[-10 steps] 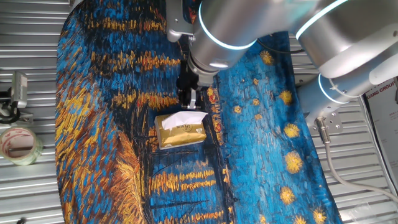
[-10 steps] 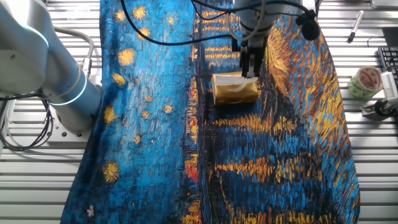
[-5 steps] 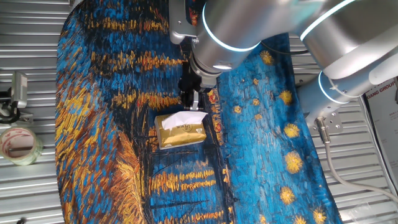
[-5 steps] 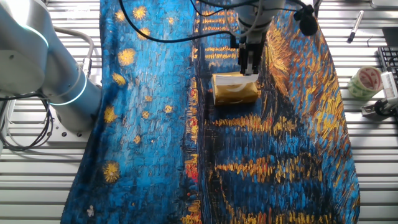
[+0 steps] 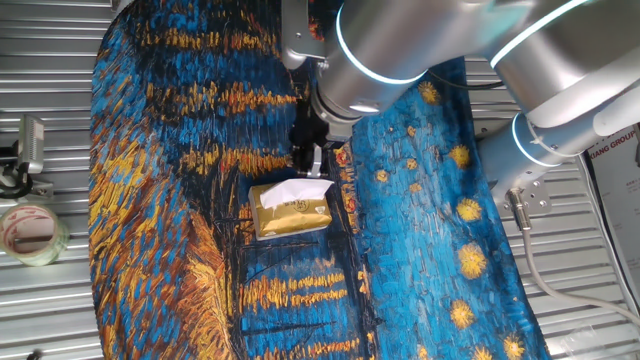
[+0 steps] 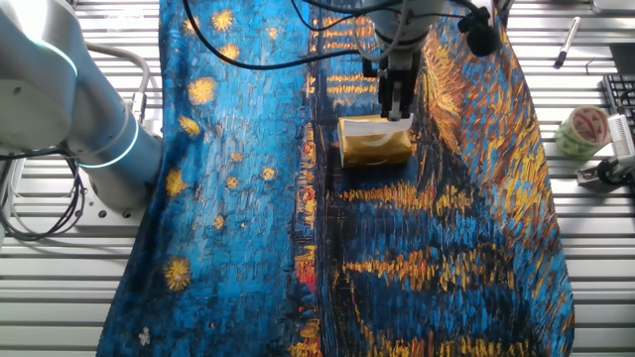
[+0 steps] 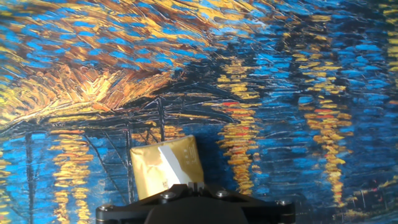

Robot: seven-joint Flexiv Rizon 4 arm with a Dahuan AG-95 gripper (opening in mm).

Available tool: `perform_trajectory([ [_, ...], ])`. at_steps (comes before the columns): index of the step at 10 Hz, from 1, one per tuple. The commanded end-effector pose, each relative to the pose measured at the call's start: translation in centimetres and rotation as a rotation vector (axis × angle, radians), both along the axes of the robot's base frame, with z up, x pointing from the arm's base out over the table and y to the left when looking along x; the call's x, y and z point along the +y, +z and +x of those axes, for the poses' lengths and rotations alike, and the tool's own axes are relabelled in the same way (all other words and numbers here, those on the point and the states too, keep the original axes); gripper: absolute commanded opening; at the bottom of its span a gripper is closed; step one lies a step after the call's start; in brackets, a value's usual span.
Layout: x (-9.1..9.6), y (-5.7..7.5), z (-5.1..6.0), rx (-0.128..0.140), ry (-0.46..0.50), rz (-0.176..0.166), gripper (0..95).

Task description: Pull out a napkin

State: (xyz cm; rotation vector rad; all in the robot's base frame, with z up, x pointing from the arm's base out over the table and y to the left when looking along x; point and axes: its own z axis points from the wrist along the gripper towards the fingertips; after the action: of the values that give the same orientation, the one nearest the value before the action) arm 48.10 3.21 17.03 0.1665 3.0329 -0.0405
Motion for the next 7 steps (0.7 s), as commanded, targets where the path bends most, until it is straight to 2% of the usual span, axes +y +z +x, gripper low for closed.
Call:
perform_trajectory([
  [1, 0.04, -0.16, 0.14, 0.008, 0.003, 0.000, 0.0],
  [7, 0.15, -0.47, 0.23, 0.019, 0.010, 0.001, 0.0],
])
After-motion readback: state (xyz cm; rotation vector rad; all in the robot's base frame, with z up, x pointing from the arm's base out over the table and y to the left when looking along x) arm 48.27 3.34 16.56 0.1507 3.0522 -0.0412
